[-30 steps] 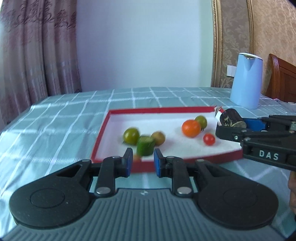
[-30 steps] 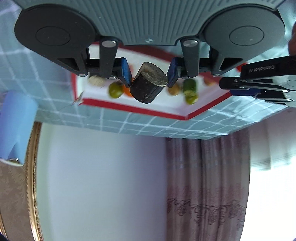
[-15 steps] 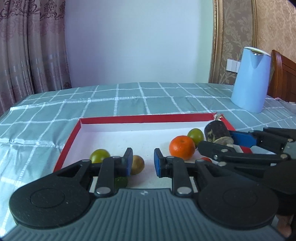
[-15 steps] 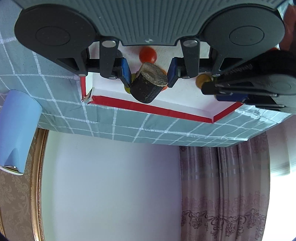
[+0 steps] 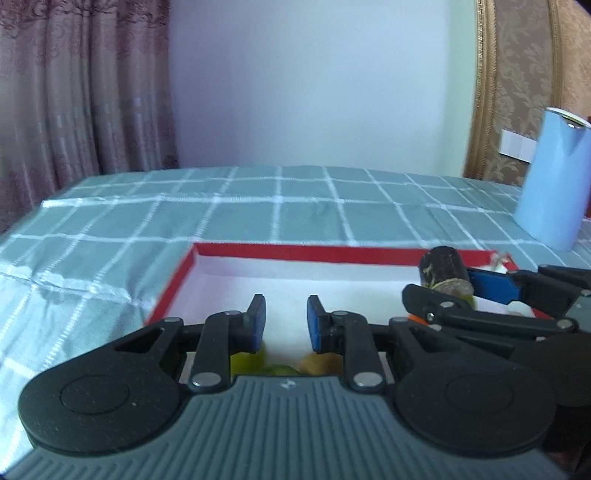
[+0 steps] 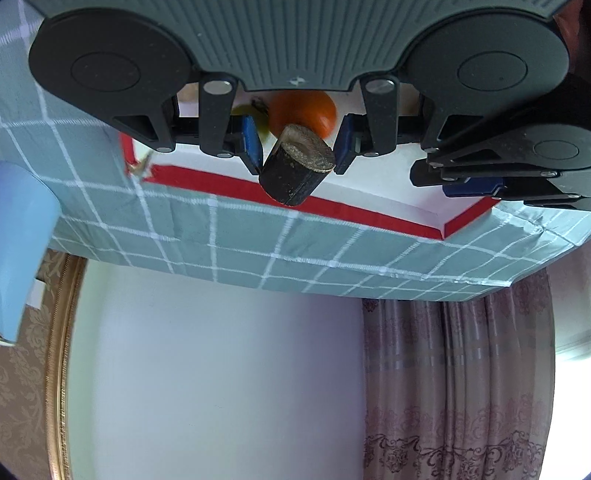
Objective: Organize fruits
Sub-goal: 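Lower the eggplant slice into the tray and open the right gripper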
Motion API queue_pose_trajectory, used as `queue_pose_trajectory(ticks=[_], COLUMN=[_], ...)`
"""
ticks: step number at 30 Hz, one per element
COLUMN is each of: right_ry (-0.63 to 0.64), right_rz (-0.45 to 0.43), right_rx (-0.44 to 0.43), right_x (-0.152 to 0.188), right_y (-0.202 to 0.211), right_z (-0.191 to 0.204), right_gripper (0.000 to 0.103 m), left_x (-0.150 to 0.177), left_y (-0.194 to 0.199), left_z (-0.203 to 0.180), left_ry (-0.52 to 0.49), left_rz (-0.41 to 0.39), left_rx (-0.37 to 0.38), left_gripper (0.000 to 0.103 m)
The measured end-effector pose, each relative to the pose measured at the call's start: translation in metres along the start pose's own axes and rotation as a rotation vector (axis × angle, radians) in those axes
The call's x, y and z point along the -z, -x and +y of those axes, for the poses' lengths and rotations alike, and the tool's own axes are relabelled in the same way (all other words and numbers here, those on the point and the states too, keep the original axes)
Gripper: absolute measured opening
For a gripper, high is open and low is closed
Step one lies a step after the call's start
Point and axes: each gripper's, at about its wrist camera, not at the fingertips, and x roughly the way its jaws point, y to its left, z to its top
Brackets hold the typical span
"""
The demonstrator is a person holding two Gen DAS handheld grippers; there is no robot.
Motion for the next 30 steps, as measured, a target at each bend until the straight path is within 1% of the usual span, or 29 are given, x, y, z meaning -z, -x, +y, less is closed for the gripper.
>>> queue_pose_trajectory(ticks=[6, 8, 10, 11, 13, 15, 16, 18, 19, 21, 23, 24, 25, 27, 29, 30], right_ry=[0.019, 0.020, 0.019, 0.018, 0.024, 0.028, 0.027, 0.033, 0.046, 0.065, 0.059, 0.051, 0.038, 0.011, -0.013, -0.023], right_rz=[0.022, 0.024, 0.042, 0.051, 0.055, 0.072, 0.088, 0.104, 0.112, 0.112, 0.114, 0.113, 0.110, 0.102, 0.088, 0.075], right_rx=[0.014, 0.013, 0.015, 0.015, 0.014, 0.018, 0.015, 0.024, 0.031, 0.048, 0.046, 0.045, 0.041, 0.025, 0.009, 0.007], right_x=[-0.002, -0.003, -0.004, -0.004, -0.003, -0.003, -0.004, -0.003, -0.003, -0.003, -0.001, -0.001, -0.001, 0.001, 0.003, 0.004], right_y=[-0.018, -0.018, -0.021, -0.022, -0.022, -0.024, -0.026, -0.027, -0.029, -0.028, -0.028, -0.027, -0.025, -0.021, -0.015, -0.010], right_z=[0.009, 0.009, 0.010, 0.010, 0.011, 0.012, 0.011, 0.012, 0.013, 0.016, 0.014, 0.013, 0.010, 0.004, -0.001, -0.003], right_gripper=[0.040, 0.040, 0.040, 0.040, 0.040, 0.040, 0.040, 0.039, 0.039, 0.040, 0.039, 0.040, 0.040, 0.042, 0.045, 0.046], left_x=[-0.002, -0.002, -0.001, -0.001, 0.002, 0.004, 0.004, 0.005, 0.005, 0.005, 0.005, 0.006, 0.006, 0.007, 0.008, 0.008], left_y=[-0.016, -0.018, -0.022, -0.025, -0.028, -0.030, -0.030, -0.029, -0.030, -0.029, -0.028, -0.028, -0.027, -0.022, -0.016, -0.012], left_z=[0.011, 0.011, 0.012, 0.013, 0.011, 0.010, 0.010, 0.010, 0.010, 0.012, 0.012, 0.012, 0.013, 0.012, 0.011, 0.011], left_ry=[0.030, 0.029, 0.025, 0.026, 0.007, 0.000, 0.000, -0.001, 0.000, 0.012, 0.018, 0.020, 0.022, 0.025, 0.014, 0.016], left_rz=[0.041, 0.035, 0.046, 0.065, 0.072, 0.082, 0.085, 0.092, 0.098, 0.101, 0.103, 0.101, 0.095, 0.074, 0.041, 0.023], left_rx=[-0.036, -0.051, -0.063, -0.064, -0.096, -0.111, -0.112, -0.107, -0.108, -0.116, -0.116, -0.117, -0.122, -0.140, -0.142, -0.145], left_gripper=[0.022, 0.022, 0.027, 0.027, 0.030, 0.033, 0.037, 0.043, 0.047, 0.052, 0.056, 0.060, 0.068, 0.076, 0.082, 0.088])
